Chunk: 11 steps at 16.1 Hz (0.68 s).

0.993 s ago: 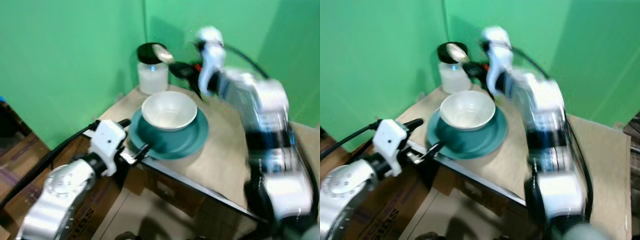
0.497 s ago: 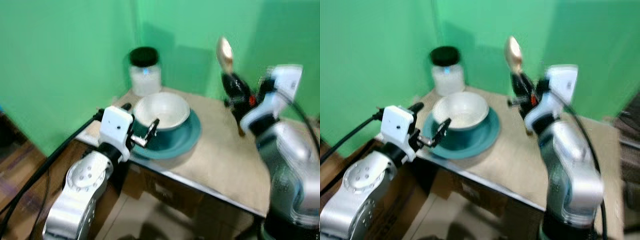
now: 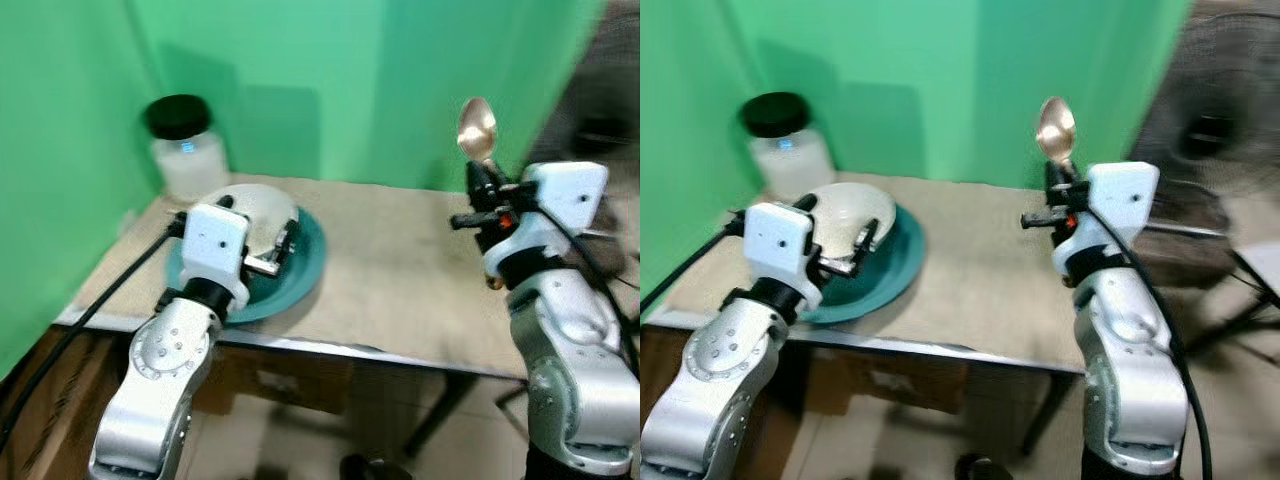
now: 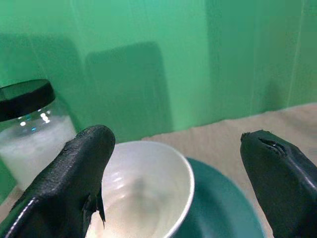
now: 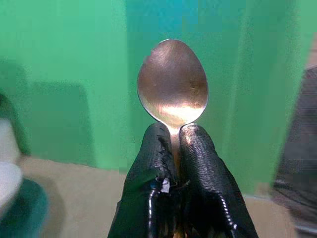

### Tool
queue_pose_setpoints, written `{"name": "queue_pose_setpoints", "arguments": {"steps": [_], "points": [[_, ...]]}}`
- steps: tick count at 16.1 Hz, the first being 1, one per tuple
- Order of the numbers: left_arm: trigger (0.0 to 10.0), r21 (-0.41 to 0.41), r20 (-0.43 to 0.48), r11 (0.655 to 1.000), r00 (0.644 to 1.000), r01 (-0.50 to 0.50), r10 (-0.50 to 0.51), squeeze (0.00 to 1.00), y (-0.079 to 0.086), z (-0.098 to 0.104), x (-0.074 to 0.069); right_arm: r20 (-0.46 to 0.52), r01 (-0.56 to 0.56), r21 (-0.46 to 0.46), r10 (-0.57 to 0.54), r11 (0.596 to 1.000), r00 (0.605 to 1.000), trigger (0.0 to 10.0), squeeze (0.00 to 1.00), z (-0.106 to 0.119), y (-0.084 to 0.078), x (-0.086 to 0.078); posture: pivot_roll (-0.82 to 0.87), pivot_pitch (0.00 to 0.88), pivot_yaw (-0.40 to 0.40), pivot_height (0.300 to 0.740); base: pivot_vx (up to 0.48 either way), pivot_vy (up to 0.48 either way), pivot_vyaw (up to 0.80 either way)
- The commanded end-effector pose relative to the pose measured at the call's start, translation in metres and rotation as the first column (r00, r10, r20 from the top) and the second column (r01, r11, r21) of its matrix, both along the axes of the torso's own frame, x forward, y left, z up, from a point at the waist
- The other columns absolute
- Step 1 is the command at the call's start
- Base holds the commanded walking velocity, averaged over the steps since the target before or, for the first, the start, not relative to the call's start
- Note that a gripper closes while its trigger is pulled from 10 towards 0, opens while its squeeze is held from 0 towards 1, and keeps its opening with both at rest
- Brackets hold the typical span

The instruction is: Setting the table

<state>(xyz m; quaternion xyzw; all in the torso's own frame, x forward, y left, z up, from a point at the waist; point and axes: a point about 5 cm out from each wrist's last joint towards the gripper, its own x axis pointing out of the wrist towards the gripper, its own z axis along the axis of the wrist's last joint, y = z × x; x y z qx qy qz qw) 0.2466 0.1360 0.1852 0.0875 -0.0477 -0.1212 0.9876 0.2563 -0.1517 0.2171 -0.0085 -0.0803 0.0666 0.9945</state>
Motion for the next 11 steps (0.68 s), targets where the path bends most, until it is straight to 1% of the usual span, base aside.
{"name": "queue_pose_setpoints", "arguments": {"steps": [1, 2, 4, 5, 6, 8, 10, 11], "points": [[10.0, 0.003, 0.009, 1.000, 1.000, -0.018, 0.018, 0.00, 0.003, 0.001, -0.001, -0.019, 0.007, -0.021, -0.008, 1.000, 1.000, 10.0, 0.00, -0.007, -0.002, -0.001, -0.04, 0.059, 0.008, 0.740, 0.000, 0.000, -0.80], [10.0, 0.014, 0.005, 1.000, 1.000, -0.023, 0.023, 0.00, 0.005, 0.000, -0.001, -0.030, 0.002, -0.032, -0.003, 0.999, 1.000, 10.0, 0.00, -0.011, -0.002, -0.002, -0.05, 0.060, 0.011, 0.740, 0.000, 0.000, 0.00], [10.0, 0.019, 0.001, 1.000, 1.000, -0.023, 0.023, 0.00, 0.006, -0.001, 0.000, -0.046, -0.007, -0.057, 0.004, 0.998, 0.999, 10.0, 0.00, -0.016, -0.009, -0.002, -0.06, 0.067, 0.029, 0.740, 0.000, 0.000, 0.00], [10.0, 0.020, -0.002, 0.999, 1.000, -0.027, 0.027, 0.00, 0.008, -0.003, 0.002, -0.065, -0.013, -0.105, 0.006, 0.994, 0.998, 10.0, 0.00, -0.023, -0.022, -0.002, -0.06, 0.070, 0.034, 0.740, 0.000, 0.000, 0.00], [10.0, 0.019, -0.004, 0.999, 1.000, -0.026, 0.026, 0.00, 0.009, -0.003, 0.003, -0.076, -0.032, -0.163, 0.020, 0.986, 0.997, 10.0, 0.00, -0.026, -0.033, -0.003, -0.06, 0.070, 0.036, 0.740, 0.000, 0.000, -0.80], [10.0, 0.024, -0.005, 1.000, 1.000, -0.021, 0.021, 0.00, 0.010, -0.003, 0.004, -0.092, -0.055, -0.214, 0.036, 0.975, 0.995, 10.0, 0.00, -0.025, -0.045, -0.005, -0.07, 0.072, 0.033, 0.740, 0.000, 0.000, 0.00], [10.0, 0.037, -0.001, 0.999, 1.000, -0.025, 0.025, 0.00, 0.012, -0.004, 0.003, -0.136, -0.101, -0.250, 0.068, 0.963, 0.988, 10.0, 0.00, -0.031, -0.051, -0.016, -0.06, 0.072, 0.016, 0.740, 0.000, 0.000, 0.00], [10.0, 0.047, 0.003, 0.998, 1.000, -0.030, 0.030, 0.00, 0.015, -0.004, 0.002, -0.162, -0.110, -0.256, 0.069, 0.960, 0.984, 10.0, 0.00, -0.035, -0.056, -0.025, -0.06, 0.074, 0.008, 0.740, 0.000, 0.000, 0.00]]}}
